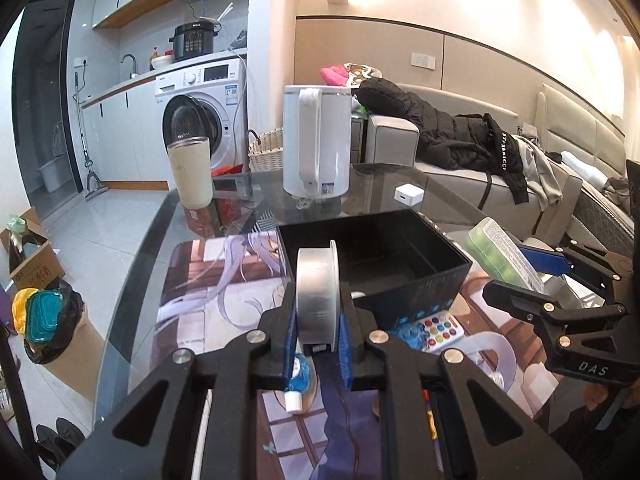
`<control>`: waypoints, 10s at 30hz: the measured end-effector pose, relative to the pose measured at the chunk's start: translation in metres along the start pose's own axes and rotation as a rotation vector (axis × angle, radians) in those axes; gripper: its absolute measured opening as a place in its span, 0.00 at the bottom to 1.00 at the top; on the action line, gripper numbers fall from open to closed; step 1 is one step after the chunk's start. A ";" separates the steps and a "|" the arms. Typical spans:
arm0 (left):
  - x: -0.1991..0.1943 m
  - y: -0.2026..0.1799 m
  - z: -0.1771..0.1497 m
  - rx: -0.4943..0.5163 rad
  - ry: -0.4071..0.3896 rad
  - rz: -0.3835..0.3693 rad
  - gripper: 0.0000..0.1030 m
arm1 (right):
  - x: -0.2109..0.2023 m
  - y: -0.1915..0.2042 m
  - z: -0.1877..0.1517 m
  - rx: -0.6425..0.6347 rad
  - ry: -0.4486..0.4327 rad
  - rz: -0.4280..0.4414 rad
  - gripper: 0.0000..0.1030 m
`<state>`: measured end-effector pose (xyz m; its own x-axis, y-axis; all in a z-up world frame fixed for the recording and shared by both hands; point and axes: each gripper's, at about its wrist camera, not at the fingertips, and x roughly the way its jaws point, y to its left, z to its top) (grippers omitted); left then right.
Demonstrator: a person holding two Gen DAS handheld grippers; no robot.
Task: Organize rigid objects
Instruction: 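Lift the hub with the left tool while the right tool carries the green-lidded box over the black box, then open the left tool dropping the hub into the black box while the right tool releases the green box, then withdraw both tools from the black box toward the remaining items, then close the right tool on the white red-capped glue bottle while the left tool approaches the blue bottle, then close the left tool on the blue white-capped bottle while the right tool lifts the glue bottle, then carry the blue bottle with the left tool while the right tool carries the glue bottle over the black box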
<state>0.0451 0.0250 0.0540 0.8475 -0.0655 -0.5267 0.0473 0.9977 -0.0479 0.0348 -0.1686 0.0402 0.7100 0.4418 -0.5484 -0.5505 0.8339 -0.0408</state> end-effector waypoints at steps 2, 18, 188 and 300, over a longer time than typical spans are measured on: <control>0.002 0.000 0.004 -0.002 -0.003 0.003 0.14 | 0.000 0.001 0.006 -0.006 -0.005 0.004 0.54; 0.039 0.000 0.042 0.020 -0.025 0.012 0.14 | 0.023 -0.017 0.052 -0.006 -0.054 -0.009 0.54; 0.050 0.026 -0.043 -0.038 0.195 0.203 1.00 | 0.086 -0.042 -0.051 0.104 0.386 0.071 0.99; 0.069 -0.002 0.036 0.011 0.027 -0.055 0.28 | 0.074 -0.040 0.044 -0.042 0.001 0.046 0.84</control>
<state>0.1221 0.0192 0.0485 0.8288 -0.1204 -0.5465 0.0995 0.9927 -0.0678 0.1283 -0.1546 0.0376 0.6829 0.4788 -0.5517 -0.6002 0.7982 -0.0501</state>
